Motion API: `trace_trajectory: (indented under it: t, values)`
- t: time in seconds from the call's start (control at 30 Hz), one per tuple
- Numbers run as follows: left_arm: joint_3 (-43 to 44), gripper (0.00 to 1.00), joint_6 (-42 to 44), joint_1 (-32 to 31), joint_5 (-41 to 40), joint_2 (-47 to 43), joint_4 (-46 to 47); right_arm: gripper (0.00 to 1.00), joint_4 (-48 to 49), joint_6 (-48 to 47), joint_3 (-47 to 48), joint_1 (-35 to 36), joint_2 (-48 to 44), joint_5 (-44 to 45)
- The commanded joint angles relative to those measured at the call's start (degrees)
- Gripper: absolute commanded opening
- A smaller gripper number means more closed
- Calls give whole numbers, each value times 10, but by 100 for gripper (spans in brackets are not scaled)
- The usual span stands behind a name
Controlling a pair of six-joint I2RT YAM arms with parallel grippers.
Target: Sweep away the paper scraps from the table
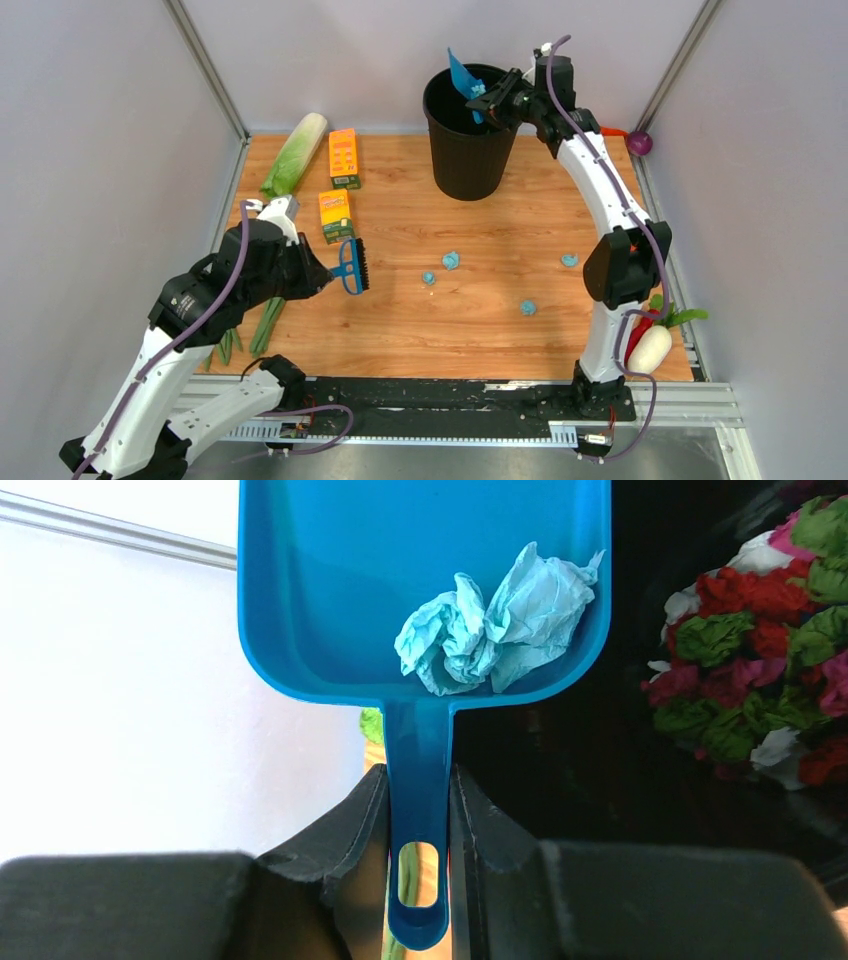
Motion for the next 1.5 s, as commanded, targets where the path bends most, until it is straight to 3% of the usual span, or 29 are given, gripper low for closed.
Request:
trace_trajectory:
  t: [0.0, 0.2, 0.53, 0.67, 0.97, 1.2, 1.47]
  values:
    - [9, 0, -3, -1, 1, -3, 5, 0, 68, 70, -10, -11, -38, -37]
    - [12, 0, 0, -1, -1, -3, 5, 0, 138, 152, -64, -27, -47, -79]
    - [16, 0, 3, -1, -9, -5, 3, 0, 359, 374, -204, -60, -81, -128]
    - [16, 0, 5, -1, -10, -2, 7, 0, 412, 422, -230, -70, -80, -134]
    - [20, 0, 11, -1, -1, 13, 18, 0, 675, 635, -299, -72, -45, -160]
    - [42, 0, 20, -2, 22, 9, 65, 0, 665, 627, -283, -71, -59, -164]
    - [92, 2, 74, -1, -19, 24, 67, 0, 505, 480, -244, -61, -125, -202]
